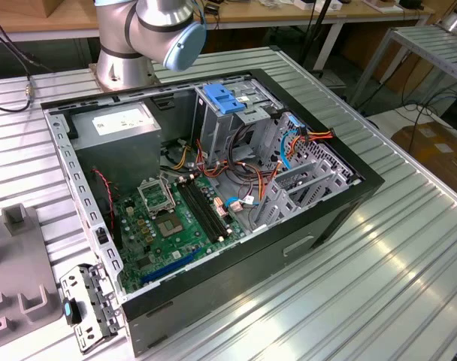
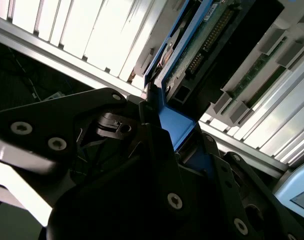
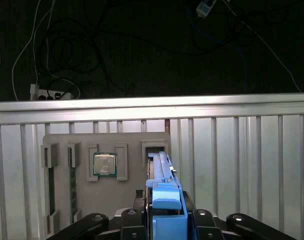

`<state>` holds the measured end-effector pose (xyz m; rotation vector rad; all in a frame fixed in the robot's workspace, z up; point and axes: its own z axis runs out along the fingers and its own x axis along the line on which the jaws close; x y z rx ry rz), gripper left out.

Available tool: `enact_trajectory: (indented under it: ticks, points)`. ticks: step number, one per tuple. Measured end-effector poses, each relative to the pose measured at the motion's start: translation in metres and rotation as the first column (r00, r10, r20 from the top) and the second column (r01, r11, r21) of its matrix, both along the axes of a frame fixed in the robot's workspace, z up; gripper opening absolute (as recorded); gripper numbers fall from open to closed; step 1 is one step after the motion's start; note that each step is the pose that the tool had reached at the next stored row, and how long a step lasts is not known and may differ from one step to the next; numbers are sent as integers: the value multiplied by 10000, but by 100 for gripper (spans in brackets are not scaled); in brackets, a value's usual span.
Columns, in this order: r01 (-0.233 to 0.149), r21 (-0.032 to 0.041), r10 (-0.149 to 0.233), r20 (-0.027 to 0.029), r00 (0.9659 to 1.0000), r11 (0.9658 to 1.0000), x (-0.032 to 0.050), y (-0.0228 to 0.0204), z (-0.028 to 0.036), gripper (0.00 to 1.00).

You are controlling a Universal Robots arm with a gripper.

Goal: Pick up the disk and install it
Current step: 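Pick up the disk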

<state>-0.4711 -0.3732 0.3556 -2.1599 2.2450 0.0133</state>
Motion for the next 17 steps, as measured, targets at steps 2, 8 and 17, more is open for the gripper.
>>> enact_trajectory:
  ticks: [2,8,17]
  points:
    - [0,0,0,0,10000,10000,0,0,5,37]
    - [0,0,0,1,10000,10000,0,0,26,37]
    - [0,0,0,0,10000,10000,0,0,68,37]
